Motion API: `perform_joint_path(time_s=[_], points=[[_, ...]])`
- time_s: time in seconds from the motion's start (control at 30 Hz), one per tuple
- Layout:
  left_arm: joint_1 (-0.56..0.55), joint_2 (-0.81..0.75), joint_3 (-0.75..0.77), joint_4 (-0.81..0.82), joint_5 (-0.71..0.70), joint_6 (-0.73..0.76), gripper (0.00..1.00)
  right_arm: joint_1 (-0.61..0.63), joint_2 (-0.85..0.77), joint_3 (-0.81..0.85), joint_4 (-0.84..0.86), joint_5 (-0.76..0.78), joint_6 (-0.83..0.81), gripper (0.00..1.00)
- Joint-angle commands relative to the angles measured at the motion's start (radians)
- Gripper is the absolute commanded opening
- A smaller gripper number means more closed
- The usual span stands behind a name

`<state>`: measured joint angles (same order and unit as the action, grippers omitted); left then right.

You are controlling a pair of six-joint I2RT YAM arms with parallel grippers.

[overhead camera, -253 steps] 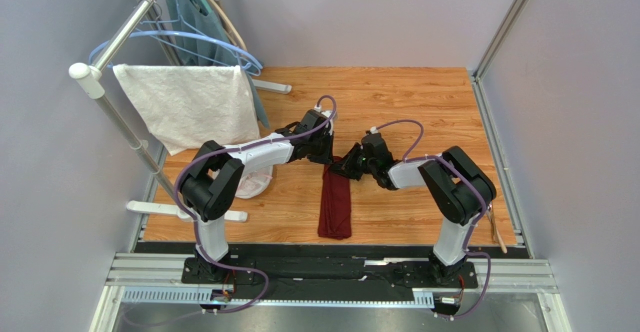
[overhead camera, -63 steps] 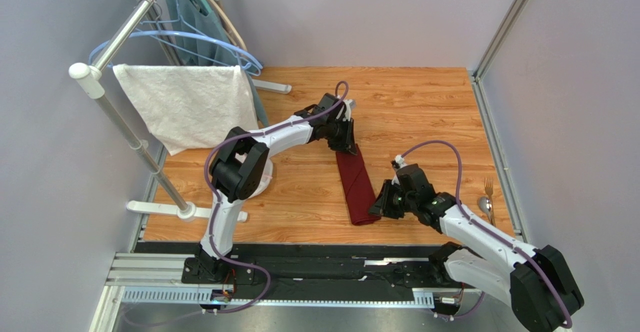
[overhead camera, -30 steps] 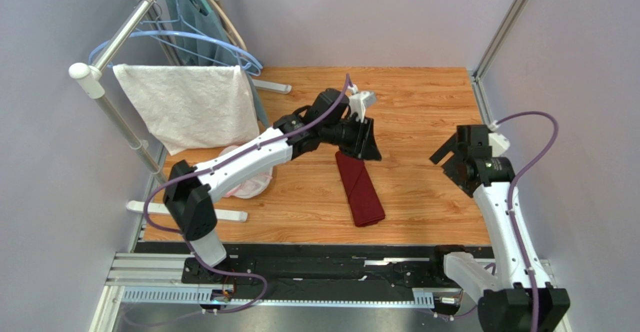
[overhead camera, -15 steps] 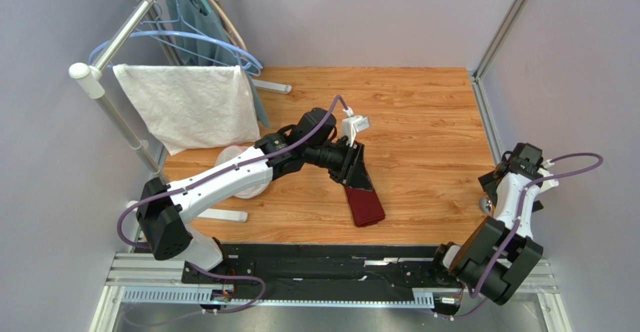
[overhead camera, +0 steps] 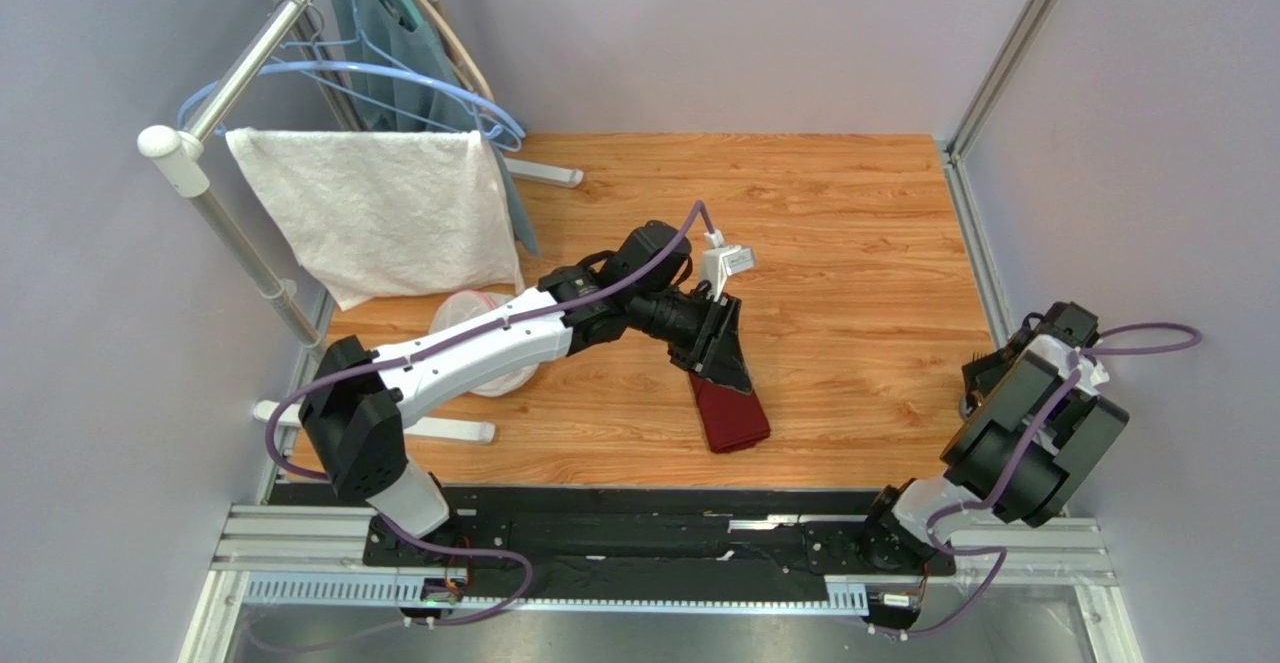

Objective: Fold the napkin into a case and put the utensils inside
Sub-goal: Pick up the fork from the corner of the board, then pass from the right arm to the left

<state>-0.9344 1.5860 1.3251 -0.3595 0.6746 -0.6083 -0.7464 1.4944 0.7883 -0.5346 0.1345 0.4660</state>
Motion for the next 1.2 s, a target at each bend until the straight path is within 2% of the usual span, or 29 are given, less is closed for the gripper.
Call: perform_joint_path(time_s=[0.0,0.03,0.1,0.13,0.2,0.23,0.3,0.43,0.5,0.67,0.8,1.0,1.17], points=[[0.000,0.006,0.065,0.008,0.036,-0.002,0.38,0.031,0.041,0.003,0.077,-0.050,0.008,0.74],[0.000,0.011,0.071,0.010,0.039,-0.002,0.38,0.057,0.043,-0.006,0.078,-0.047,0.022,0.69],[0.000,0.023,0.077,0.008,0.040,-0.005,0.38,0.087,0.046,-0.004,0.061,-0.020,0.034,0.68],[0.000,0.026,0.077,0.008,0.042,-0.005,0.38,0.120,0.050,-0.003,0.056,-0.012,0.048,0.62],[0.000,0.032,0.074,0.014,0.036,-0.010,0.38,0.153,0.053,-0.004,0.062,-0.006,0.059,0.59],[0.000,0.035,0.068,0.017,0.031,-0.013,0.38,0.182,0.064,-0.007,0.065,0.000,0.069,0.51],[0.000,0.042,0.062,0.030,0.026,-0.022,0.38,0.229,0.088,0.012,0.074,-0.003,0.076,0.45],[0.000,0.054,0.054,0.034,-0.006,-0.031,0.38,0.339,0.164,0.109,0.050,0.049,0.056,0.09],[0.002,0.066,0.059,0.025,-0.015,-0.024,0.39,0.384,0.196,0.158,0.035,0.086,0.039,0.00],[0.003,0.104,0.066,0.028,-0.044,-0.015,0.43,0.455,0.178,0.212,-0.007,0.070,0.036,0.00],[0.003,0.126,0.085,0.030,-0.139,0.022,0.47,0.521,0.057,0.221,-0.071,0.008,0.069,0.00],[0.000,0.202,0.074,0.201,-0.208,0.008,0.49,0.594,-0.100,0.190,-0.146,-0.094,0.180,0.00],[-0.012,0.325,0.166,0.200,-0.221,0.041,0.52,0.702,-0.258,0.114,-0.148,-0.226,0.336,0.00]])
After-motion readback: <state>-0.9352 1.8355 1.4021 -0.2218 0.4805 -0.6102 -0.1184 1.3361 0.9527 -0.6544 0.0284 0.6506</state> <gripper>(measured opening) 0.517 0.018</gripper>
